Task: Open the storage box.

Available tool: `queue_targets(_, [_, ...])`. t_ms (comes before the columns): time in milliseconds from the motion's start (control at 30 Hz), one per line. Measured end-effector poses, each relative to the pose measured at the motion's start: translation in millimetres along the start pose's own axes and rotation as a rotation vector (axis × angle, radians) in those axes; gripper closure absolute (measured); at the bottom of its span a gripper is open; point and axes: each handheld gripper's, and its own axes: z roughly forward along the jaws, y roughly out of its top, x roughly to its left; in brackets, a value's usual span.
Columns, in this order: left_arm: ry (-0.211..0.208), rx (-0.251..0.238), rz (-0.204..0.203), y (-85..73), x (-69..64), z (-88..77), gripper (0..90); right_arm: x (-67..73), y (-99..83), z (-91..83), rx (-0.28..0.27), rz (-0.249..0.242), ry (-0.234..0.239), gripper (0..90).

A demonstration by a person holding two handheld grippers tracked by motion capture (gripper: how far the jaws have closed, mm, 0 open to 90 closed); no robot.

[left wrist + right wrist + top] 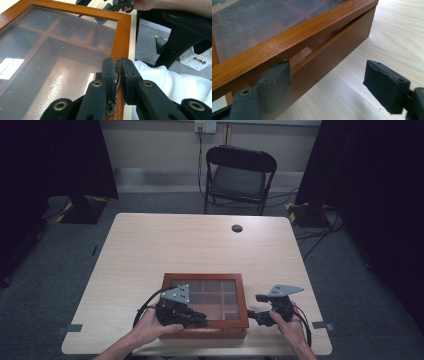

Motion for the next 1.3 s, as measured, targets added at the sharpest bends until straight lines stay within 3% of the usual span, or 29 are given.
queue_targets(167, [-0.008, -0.001, 0.005, 0.7, 0.9, -1.8, 81.8, 0.6, -0.3, -1.2, -0.014, 0.004, 0.024, 23.2])
queue_targets(267, [0.010, -0.018, 0.017, 1.0, -1.1, -2.4, 80.5, 0.1, -0.2, -1.2, -0.021, 0.008, 0.030, 23.1])
queue_targets(500, [0.024, -0.040, 0.018, 1.8, -2.9, -6.6, 57.5, 0.9, 0.4, -1.8, -0.033, 0.009, 0.031, 23.0])
queue_targets(567, [0.034, -0.047, 0.012, 1.6, -3.1, -8.1, 54.6, 1.1, 0.7, -2.3, -0.035, 0.007, 0.028, 23.0])
queue_targets(700, [0.033, -0.082, 0.014, 0.3, 2.0, -23.4, 44.9, 1.1, 2.0, -3.3, -0.045, 0.004, 0.029, 22.4])
queue_targets(867, [0.061, -0.115, -0.017, -4.5, 8.6, -40.2, 43.0, 0.8, 4.3, -3.5, -0.061, 0.008, 0.032, 22.4])
queue_targets(933, [0.049, -0.125, -0.013, -6.2, 8.8, -45.5, 42.1, 0.3, 5.1, -3.6, -0.069, 0.011, 0.036, 22.4])
queue_targets(1133, [0.061, -0.126, -0.001, -11.6, 8.1, -55.0, 37.8, -1.1, 13.4, -4.6, -0.106, 0.035, 0.050, 22.3])
queue_targets(1300, [0.094, -0.158, -0.009, -16.4, 10.1, -61.9, 32.0, -0.8, 16.5, -3.7, -0.101, 0.026, 0.045, 22.2])
